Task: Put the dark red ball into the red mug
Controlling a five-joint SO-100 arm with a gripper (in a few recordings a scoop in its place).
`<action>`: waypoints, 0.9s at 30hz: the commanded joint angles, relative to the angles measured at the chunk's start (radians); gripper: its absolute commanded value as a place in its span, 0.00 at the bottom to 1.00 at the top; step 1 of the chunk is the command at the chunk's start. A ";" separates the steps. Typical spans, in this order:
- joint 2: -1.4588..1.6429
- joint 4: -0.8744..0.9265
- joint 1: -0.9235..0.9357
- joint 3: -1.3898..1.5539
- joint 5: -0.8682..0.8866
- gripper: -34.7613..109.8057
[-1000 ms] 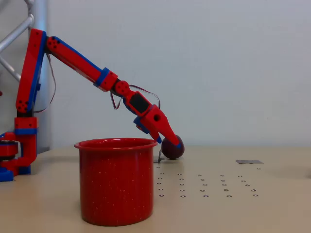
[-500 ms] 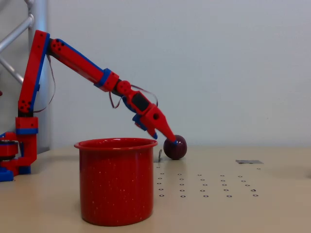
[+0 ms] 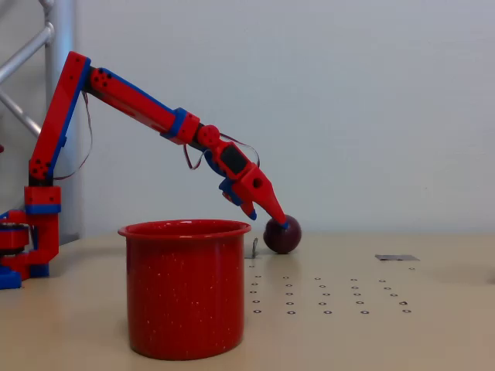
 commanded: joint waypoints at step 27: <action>-0.081 0.051 0.072 -0.262 -0.083 0.55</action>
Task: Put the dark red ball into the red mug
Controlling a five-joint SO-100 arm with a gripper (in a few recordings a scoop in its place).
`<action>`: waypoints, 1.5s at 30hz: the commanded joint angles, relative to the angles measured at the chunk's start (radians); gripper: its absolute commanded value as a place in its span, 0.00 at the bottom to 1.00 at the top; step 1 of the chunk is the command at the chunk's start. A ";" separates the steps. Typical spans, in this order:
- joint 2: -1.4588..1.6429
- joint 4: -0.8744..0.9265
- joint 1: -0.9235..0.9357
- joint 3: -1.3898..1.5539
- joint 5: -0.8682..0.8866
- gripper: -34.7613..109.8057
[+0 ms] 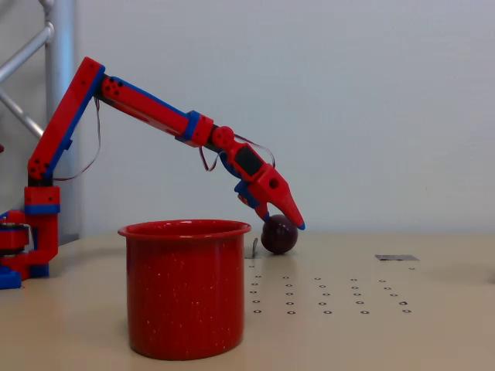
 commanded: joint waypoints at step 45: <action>-0.064 0.052 0.038 -0.225 -0.034 0.53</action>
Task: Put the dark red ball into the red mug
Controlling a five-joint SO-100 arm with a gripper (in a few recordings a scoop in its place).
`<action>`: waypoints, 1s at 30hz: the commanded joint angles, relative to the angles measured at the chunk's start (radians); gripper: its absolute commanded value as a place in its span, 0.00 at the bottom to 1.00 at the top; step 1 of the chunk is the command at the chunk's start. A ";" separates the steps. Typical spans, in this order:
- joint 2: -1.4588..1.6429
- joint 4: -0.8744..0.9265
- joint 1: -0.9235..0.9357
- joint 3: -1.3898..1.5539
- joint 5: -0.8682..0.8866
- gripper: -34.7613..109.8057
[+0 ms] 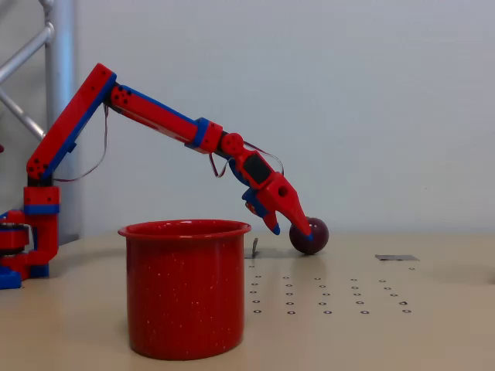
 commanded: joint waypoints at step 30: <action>-0.063 0.074 -0.011 -0.316 -0.031 0.48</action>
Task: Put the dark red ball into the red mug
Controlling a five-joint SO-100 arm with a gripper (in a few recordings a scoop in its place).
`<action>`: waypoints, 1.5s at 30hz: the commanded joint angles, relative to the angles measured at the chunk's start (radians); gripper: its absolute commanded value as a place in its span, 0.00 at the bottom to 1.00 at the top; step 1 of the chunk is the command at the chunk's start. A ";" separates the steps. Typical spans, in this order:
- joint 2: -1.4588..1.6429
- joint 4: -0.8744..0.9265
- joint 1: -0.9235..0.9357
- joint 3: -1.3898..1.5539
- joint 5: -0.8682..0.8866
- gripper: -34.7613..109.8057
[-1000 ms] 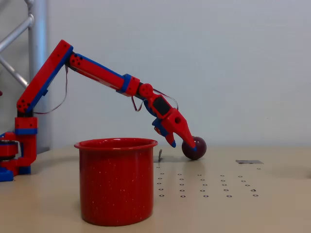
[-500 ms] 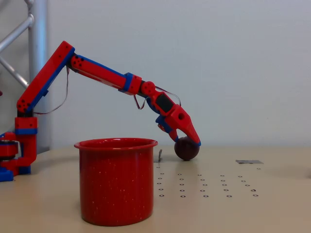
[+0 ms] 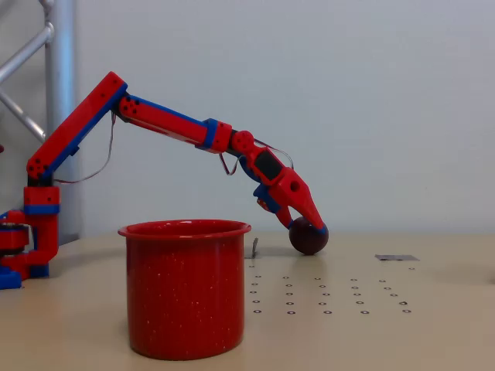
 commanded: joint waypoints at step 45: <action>0.144 0.483 0.017 -0.296 0.311 0.43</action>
